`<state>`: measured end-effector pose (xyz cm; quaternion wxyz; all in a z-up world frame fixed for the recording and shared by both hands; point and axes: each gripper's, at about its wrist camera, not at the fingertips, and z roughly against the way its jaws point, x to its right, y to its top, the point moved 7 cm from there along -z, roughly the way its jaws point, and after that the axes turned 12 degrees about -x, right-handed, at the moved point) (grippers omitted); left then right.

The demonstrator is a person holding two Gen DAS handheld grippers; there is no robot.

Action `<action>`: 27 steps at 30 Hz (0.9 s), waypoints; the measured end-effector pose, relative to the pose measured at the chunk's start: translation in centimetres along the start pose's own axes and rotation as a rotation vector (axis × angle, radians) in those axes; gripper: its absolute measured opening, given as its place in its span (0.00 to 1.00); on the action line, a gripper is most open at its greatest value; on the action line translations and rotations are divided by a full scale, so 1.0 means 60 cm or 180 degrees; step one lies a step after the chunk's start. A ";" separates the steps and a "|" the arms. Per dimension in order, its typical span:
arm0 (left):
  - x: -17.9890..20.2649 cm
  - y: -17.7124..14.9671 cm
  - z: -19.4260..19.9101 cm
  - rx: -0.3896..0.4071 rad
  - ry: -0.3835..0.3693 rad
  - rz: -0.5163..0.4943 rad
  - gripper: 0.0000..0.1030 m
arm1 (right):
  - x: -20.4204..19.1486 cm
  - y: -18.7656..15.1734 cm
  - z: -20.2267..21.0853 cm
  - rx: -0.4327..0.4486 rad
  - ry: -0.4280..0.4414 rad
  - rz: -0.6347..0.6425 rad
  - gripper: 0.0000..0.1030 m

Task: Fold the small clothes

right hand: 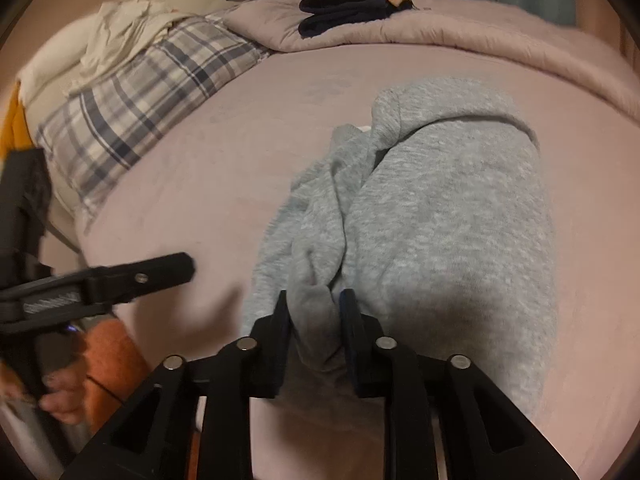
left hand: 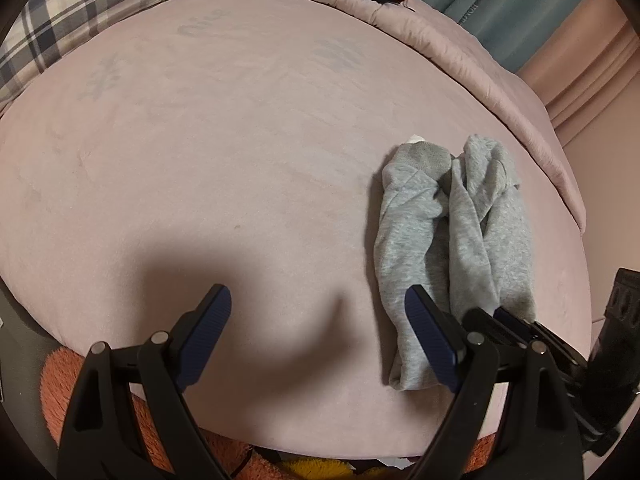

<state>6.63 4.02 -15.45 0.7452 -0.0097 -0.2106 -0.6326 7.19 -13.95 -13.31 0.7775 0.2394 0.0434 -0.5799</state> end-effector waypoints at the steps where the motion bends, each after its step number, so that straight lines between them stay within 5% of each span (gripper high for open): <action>1: 0.004 0.001 0.000 0.0008 -0.0002 -0.0022 0.86 | 0.000 -0.002 0.008 0.0014 0.0067 -0.0023 0.31; 6: 0.031 0.006 0.004 0.0023 -0.0054 -0.0156 0.87 | 0.013 -0.013 0.058 0.0176 0.0067 -0.0129 0.50; 16: 0.132 0.026 -0.008 -0.0002 -0.0380 -0.0650 0.99 | 0.106 -0.024 0.102 0.0419 -0.0389 -0.0645 0.68; 20: 0.167 0.034 -0.047 -0.0156 -0.0533 -0.0802 0.99 | 0.137 -0.025 0.102 0.0433 -0.0275 -0.0915 0.77; 27: 0.155 0.031 -0.143 -0.0510 -0.0451 -0.0712 1.00 | 0.179 -0.023 0.071 0.0318 0.0120 -0.1322 0.77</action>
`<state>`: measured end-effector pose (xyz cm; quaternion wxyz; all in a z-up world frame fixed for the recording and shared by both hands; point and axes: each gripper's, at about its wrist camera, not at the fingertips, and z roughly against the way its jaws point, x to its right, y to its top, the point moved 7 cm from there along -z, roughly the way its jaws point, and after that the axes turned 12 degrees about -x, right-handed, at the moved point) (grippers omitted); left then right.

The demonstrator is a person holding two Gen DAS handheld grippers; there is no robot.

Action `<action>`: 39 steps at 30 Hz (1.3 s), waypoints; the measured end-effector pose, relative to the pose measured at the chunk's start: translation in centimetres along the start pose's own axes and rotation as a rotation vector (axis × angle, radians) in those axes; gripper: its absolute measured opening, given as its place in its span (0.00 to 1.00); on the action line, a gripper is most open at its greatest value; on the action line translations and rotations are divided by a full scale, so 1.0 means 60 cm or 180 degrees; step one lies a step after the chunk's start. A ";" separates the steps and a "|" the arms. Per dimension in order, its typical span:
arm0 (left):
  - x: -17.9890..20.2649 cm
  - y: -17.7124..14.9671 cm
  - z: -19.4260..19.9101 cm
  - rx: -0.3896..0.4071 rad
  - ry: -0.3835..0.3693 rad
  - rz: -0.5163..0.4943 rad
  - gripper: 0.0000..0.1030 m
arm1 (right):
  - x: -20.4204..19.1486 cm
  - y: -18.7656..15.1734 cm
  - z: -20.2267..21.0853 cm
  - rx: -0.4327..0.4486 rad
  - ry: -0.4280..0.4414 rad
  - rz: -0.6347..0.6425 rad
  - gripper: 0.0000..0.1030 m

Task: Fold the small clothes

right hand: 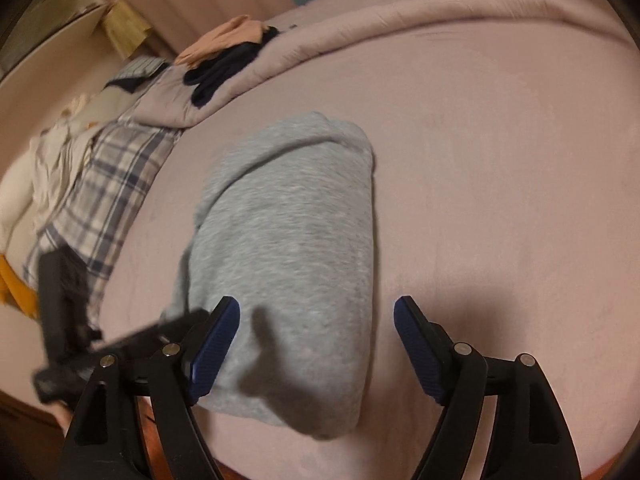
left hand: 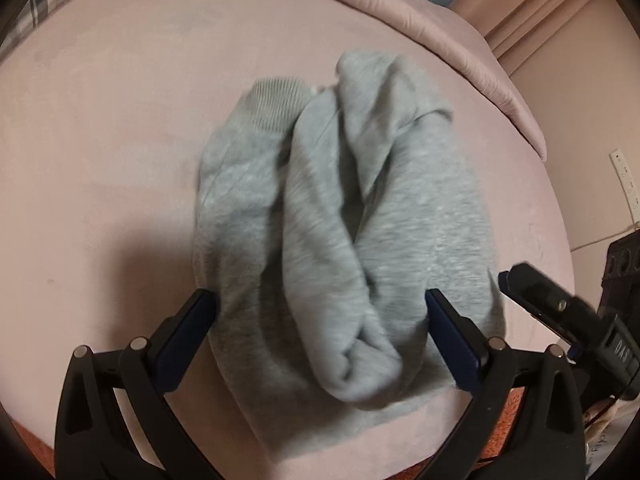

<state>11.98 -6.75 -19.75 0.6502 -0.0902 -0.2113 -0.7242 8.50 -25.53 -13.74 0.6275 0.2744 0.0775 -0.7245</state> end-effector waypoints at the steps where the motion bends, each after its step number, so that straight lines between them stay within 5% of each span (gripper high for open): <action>1: -0.003 0.001 -0.004 -0.0005 -0.0052 0.0027 1.00 | 0.001 0.001 -0.006 -0.0020 0.0039 -0.0039 0.77; 6: -0.015 0.002 -0.012 -0.0035 -0.0284 0.0064 1.00 | -0.001 0.000 -0.056 -0.0276 0.0206 -0.0182 0.77; 14: -0.010 0.012 -0.026 -0.0071 -0.0337 -0.0023 0.99 | 0.001 0.003 -0.084 -0.0413 0.0586 -0.0258 0.77; 16: 0.003 0.013 -0.028 -0.0032 -0.0321 -0.0070 0.91 | 0.001 0.005 -0.088 -0.0433 0.0657 -0.0295 0.75; 18: 0.015 0.013 -0.025 -0.0010 -0.0421 -0.0075 0.72 | -0.005 0.006 -0.087 -0.0424 0.0638 -0.0262 0.62; 21: 0.033 0.012 -0.013 0.0073 -0.0350 -0.0079 0.55 | -0.021 0.007 -0.073 -0.0317 0.0470 -0.0097 0.46; 24: 0.067 0.013 0.013 0.0274 -0.0117 -0.0224 0.50 | -0.042 0.012 -0.053 -0.0139 0.0249 0.0105 0.39; 34: 0.166 0.042 0.092 0.0797 -0.0134 -0.0635 0.50 | -0.050 0.050 0.063 0.0470 0.0123 0.0336 0.38; 39: 0.191 0.057 0.094 0.0862 -0.0221 -0.0753 0.50 | -0.038 0.065 0.099 0.0695 -0.0007 0.0398 0.38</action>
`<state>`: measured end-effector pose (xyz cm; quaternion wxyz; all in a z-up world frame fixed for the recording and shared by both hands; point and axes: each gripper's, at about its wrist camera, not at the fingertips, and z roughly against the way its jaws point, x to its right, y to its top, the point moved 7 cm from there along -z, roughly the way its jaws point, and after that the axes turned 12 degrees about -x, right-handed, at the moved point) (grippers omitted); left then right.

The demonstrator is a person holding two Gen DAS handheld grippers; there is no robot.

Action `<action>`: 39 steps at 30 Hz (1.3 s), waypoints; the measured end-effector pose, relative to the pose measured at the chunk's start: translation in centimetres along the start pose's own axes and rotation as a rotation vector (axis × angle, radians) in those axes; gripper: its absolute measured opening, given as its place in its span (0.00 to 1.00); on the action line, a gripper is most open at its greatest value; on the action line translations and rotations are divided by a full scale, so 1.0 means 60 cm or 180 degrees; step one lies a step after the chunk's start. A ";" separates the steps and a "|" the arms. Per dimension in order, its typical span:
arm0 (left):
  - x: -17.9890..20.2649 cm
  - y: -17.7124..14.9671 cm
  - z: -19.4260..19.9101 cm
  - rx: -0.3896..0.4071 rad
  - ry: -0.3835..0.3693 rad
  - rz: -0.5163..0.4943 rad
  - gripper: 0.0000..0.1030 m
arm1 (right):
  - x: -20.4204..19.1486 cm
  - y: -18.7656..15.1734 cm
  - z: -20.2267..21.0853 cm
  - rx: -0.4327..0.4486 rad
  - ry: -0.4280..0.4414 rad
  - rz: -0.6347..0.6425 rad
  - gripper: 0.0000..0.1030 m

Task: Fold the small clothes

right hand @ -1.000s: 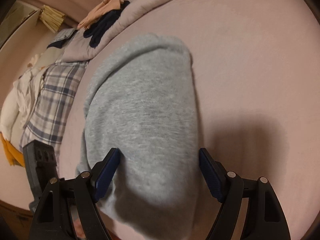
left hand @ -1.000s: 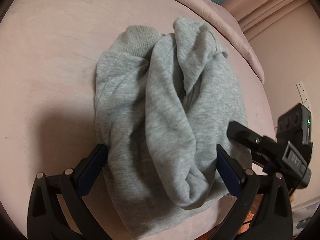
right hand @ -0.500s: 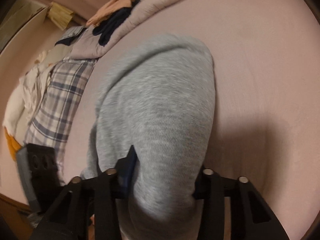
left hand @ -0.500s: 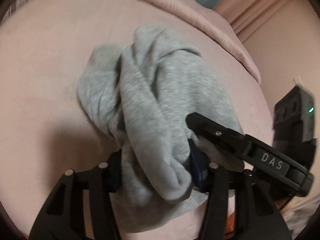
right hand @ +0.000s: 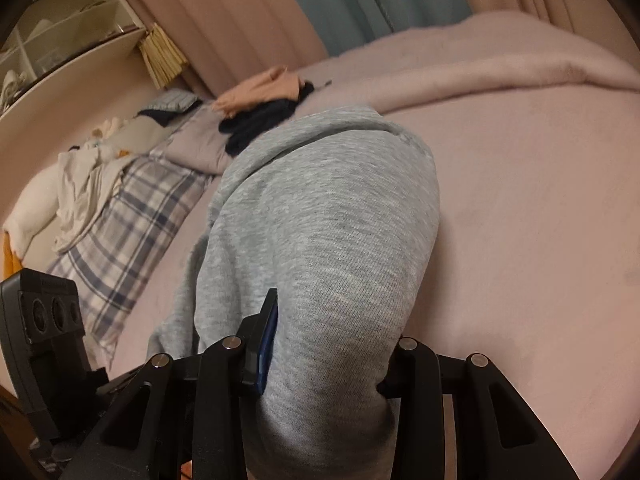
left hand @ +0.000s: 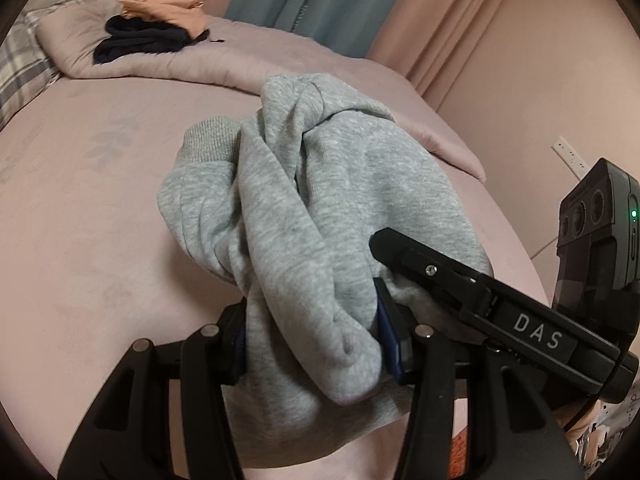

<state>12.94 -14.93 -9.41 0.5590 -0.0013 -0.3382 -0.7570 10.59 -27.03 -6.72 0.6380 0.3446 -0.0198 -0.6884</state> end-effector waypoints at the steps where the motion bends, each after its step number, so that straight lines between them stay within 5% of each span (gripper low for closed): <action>1: 0.006 0.004 -0.008 -0.0013 -0.0019 -0.0016 0.50 | 0.004 0.002 0.001 0.0012 -0.0021 -0.0006 0.38; 8: 0.019 0.024 -0.056 -0.0108 0.0027 -0.0148 0.50 | 0.046 0.015 -0.010 -0.0017 -0.0117 -0.0108 0.38; 13: 0.013 0.022 -0.114 -0.0270 0.0277 -0.0264 0.49 | 0.072 0.013 -0.048 -0.0193 -0.0239 -0.0127 0.38; 19: -0.016 0.001 -0.179 -0.0628 0.0355 -0.0144 0.48 | 0.111 -0.016 -0.100 -0.0499 -0.0328 -0.0267 0.38; 28: -0.027 -0.023 -0.188 -0.0683 0.0312 0.0009 0.53 | 0.125 -0.029 -0.111 -0.0534 -0.0340 -0.0372 0.43; 35: -0.028 -0.021 -0.158 -0.0733 0.0353 -0.0029 0.64 | 0.130 -0.034 -0.096 -0.0509 -0.0524 -0.0328 0.61; 39: -0.004 -0.016 -0.103 -0.0507 0.0606 -0.0313 0.85 | 0.128 -0.032 -0.079 -0.0484 -0.0571 -0.0343 0.72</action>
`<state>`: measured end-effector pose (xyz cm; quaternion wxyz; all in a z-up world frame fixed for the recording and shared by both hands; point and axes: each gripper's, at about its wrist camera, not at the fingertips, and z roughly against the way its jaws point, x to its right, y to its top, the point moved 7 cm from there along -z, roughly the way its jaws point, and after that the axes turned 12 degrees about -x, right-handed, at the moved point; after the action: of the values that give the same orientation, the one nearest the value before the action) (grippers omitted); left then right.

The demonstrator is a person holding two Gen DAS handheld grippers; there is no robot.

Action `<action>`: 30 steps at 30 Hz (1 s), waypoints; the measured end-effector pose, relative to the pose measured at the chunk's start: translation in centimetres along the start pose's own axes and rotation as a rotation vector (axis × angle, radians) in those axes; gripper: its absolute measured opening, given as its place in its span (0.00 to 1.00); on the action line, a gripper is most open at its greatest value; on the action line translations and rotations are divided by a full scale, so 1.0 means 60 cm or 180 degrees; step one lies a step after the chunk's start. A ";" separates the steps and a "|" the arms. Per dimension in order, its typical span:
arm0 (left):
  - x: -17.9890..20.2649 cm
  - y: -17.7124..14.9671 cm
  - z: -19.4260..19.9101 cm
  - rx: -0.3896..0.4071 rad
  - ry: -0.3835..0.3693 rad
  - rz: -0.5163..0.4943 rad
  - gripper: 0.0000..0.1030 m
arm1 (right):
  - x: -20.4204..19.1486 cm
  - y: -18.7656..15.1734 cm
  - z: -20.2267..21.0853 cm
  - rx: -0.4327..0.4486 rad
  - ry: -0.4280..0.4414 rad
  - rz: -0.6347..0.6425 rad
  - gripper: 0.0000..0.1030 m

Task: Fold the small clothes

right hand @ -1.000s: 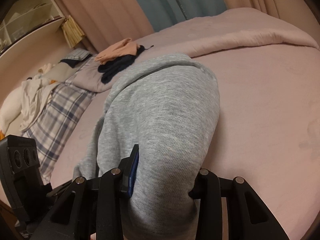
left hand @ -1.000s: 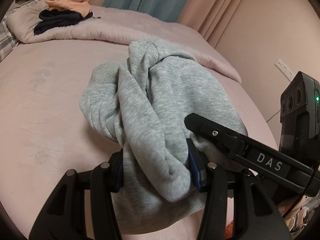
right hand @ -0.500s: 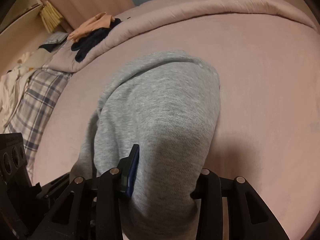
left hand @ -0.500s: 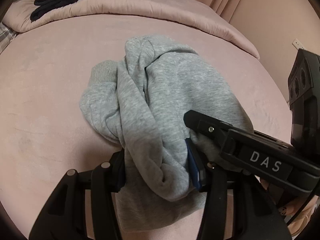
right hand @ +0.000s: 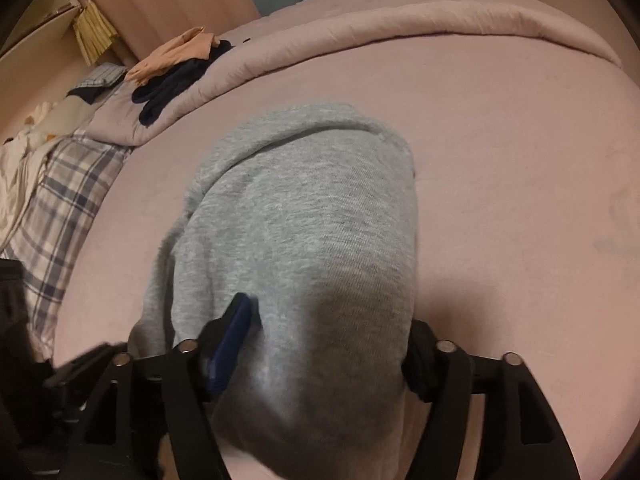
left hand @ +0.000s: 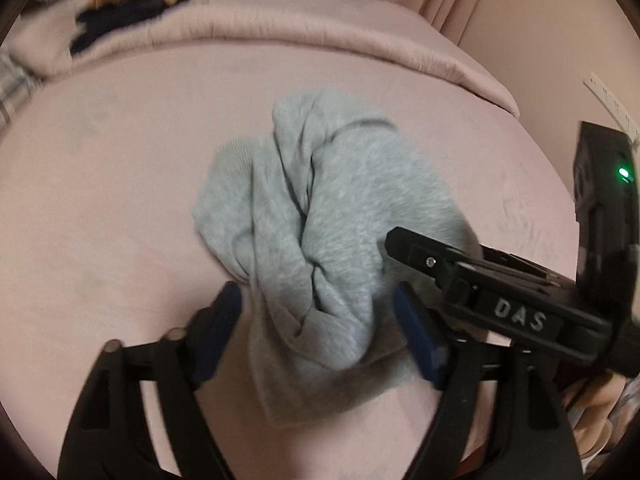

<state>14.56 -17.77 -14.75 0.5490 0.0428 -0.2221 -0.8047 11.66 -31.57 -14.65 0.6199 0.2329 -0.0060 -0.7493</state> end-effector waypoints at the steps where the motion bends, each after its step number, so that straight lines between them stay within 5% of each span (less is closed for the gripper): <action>1: 0.004 -0.001 0.019 0.0079 0.0033 -0.0052 0.87 | 0.000 0.000 0.009 0.0025 0.0009 -0.0031 0.72; 6: 0.015 -0.006 0.093 0.0337 -0.0036 -0.0079 1.00 | -0.012 0.003 0.065 0.0341 -0.0067 0.0020 0.83; 16: -0.015 -0.029 0.193 0.0796 -0.0088 0.0265 1.00 | -0.038 -0.013 0.196 0.0950 -0.0284 0.0162 0.93; 30: -0.065 -0.078 0.158 0.0503 0.0146 0.0515 1.00 | -0.052 -0.058 0.194 0.0974 -0.0567 0.0135 0.94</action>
<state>9.10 -9.93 -8.83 0.6120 0.0863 -0.2748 -0.7365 4.66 -31.12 -4.25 0.5900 0.2570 -0.1797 -0.7440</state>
